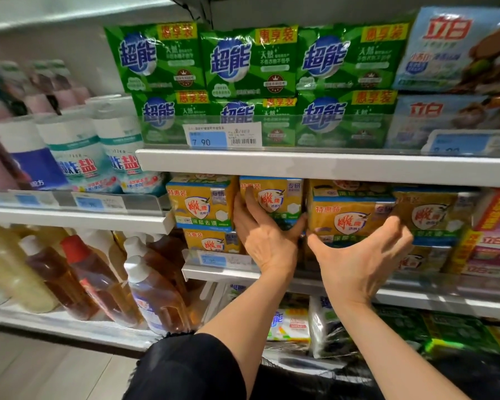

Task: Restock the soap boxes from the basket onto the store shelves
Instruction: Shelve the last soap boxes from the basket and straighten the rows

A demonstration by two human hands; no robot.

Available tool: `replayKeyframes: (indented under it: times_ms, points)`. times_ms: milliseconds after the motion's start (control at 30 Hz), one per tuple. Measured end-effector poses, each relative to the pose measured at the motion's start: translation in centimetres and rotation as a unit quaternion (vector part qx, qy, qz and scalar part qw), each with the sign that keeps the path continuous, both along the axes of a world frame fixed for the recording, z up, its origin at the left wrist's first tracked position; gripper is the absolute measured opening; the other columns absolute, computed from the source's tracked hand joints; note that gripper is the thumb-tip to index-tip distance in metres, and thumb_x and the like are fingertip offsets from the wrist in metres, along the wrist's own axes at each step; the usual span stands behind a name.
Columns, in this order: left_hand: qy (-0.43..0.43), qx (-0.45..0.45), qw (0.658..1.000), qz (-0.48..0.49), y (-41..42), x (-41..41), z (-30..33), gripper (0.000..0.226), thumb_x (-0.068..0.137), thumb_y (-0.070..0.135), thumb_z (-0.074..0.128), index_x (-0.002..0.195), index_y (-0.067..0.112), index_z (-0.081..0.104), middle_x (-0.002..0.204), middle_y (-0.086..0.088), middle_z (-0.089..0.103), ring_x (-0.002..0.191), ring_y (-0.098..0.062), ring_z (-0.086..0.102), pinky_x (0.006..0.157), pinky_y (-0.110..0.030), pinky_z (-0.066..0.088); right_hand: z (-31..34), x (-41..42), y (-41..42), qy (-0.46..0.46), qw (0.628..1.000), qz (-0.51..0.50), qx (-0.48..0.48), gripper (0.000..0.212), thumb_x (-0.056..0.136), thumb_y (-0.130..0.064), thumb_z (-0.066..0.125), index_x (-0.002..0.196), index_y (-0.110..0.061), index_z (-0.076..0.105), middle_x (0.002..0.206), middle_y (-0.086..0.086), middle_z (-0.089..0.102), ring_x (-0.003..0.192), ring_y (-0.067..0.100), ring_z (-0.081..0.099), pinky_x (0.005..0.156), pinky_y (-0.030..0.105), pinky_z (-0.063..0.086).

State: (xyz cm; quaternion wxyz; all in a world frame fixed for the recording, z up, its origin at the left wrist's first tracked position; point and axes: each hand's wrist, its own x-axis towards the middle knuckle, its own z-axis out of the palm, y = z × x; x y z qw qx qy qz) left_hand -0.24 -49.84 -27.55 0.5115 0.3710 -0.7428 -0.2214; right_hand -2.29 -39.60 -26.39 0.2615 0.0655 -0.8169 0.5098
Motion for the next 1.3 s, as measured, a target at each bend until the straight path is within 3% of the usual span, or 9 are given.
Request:
replayKeyframes:
  times_ms: [233,400,567,800,933,1033,1133,1200,1300]
  points:
    - [0.016,0.013,0.999,0.026,0.1,-0.5,0.8,0.116,0.052,0.052,0.088,0.141,0.021,0.020,0.138,-0.018,0.040,0.125,-0.038,0.041,0.101,-0.054,0.042,0.1,0.1,-0.1,-0.002,1.000,-0.005,0.003,0.109,0.047,-0.045,0.090,0.132,-0.001,0.037,0.136,0.022,0.037,0.122,0.036,0.037,0.094,0.051,0.045]
    - [0.019,-0.017,0.999,0.038,1.1,1.0,0.6,0.099,0.052,0.043,0.091,0.122,0.015,0.027,0.108,-0.025,0.049,0.097,-0.039,0.048,0.087,-0.047,0.044,0.2,0.2,0.0,-0.005,1.000,-0.013,0.006,0.109,0.049,-0.048,0.089,0.133,-0.003,0.036,0.135,0.019,0.038,0.120,0.031,0.038,0.087,0.046,0.050]
    - [0.004,-0.026,1.000,0.013,1.5,2.3,0.1,0.110,0.058,0.033,0.091,0.140,-0.006,0.029,0.128,-0.030,0.042,0.118,-0.040,0.037,0.104,-0.051,0.035,0.4,0.2,-0.2,0.004,0.999,-0.022,0.025,0.104,0.049,-0.049,0.089,0.129,-0.003,0.040,0.132,0.017,0.039,0.117,0.030,0.041,0.081,0.043,0.053]
    - [-0.030,0.013,0.999,-0.035,2.5,3.0,0.1,0.095,0.077,0.026,0.080,0.147,-0.005,0.023,0.149,-0.032,0.023,0.140,-0.044,0.020,0.113,-0.049,0.025,-0.6,0.2,0.5,0.059,0.996,-0.006,0.060,0.084,0.061,-0.041,0.087,0.122,0.000,0.046,0.128,0.018,0.042,0.113,0.027,0.041,0.087,0.033,0.049]
    - [-0.027,0.022,0.998,-0.057,3.4,3.3,0.3,0.084,0.088,0.018,0.070,0.150,-0.002,0.017,0.157,-0.027,0.007,0.147,-0.038,0.008,0.115,-0.036,0.017,-1.2,0.0,1.9,0.070,0.993,0.057,0.077,0.073,0.074,-0.032,0.080,0.128,-0.002,0.042,0.135,0.016,0.036,0.123,0.029,0.041,0.094,0.033,0.047]
    - [0.000,-0.152,0.984,-0.095,4.1,3.3,0.3,0.069,0.093,0.016,0.062,0.149,0.000,0.023,0.156,-0.020,0.013,0.147,-0.034,0.014,0.119,-0.048,0.019,-1.2,-0.6,3.6,0.100,0.991,0.057,0.066,0.072,0.078,-0.040,0.075,0.130,0.000,0.044,0.130,0.017,0.042,0.117,0.029,0.045,0.088,0.028,0.044]
    - [-0.072,-0.364,0.904,-0.213,5.7,2.2,-0.6,0.068,0.090,0.011,0.062,0.148,0.005,0.026,0.154,-0.014,0.018,0.147,-0.032,0.016,0.118,-0.054,0.019,-0.3,-2.2,5.9,0.119,0.992,-0.026,0.035,0.070,0.080,-0.035,0.074,0.133,-0.003,0.043,0.133,0.018,0.042,0.118,0.031,0.041,0.092,0.039,0.046]
    - [-0.157,-0.419,0.861,-0.241,6.9,1.4,-1.3,0.083,0.084,0.014,0.068,0.151,0.009,0.018,0.158,-0.011,0.011,0.149,-0.029,0.002,0.120,-0.053,0.009,0.7,-3.6,7.4,0.108,0.989,-0.059,0.075,0.068,0.080,-0.032,0.073,0.134,-0.006,0.042,0.139,0.020,0.035,0.123,0.034,0.036,0.100,0.046,0.040]
    - [-0.222,-0.394,0.869,-0.202,7.7,0.1,-1.7,0.096,0.080,0.024,0.072,0.153,0.011,0.012,0.160,-0.012,0.003,0.149,-0.030,-0.011,0.115,-0.058,-0.001,2.0,-5.6,8.8,0.066,0.980,-0.044,0.180,0.047,0.083,-0.040,0.066,0.116,-0.009,0.052,0.142,0.022,0.027,0.124,0.040,0.032,0.105,0.048,0.030]
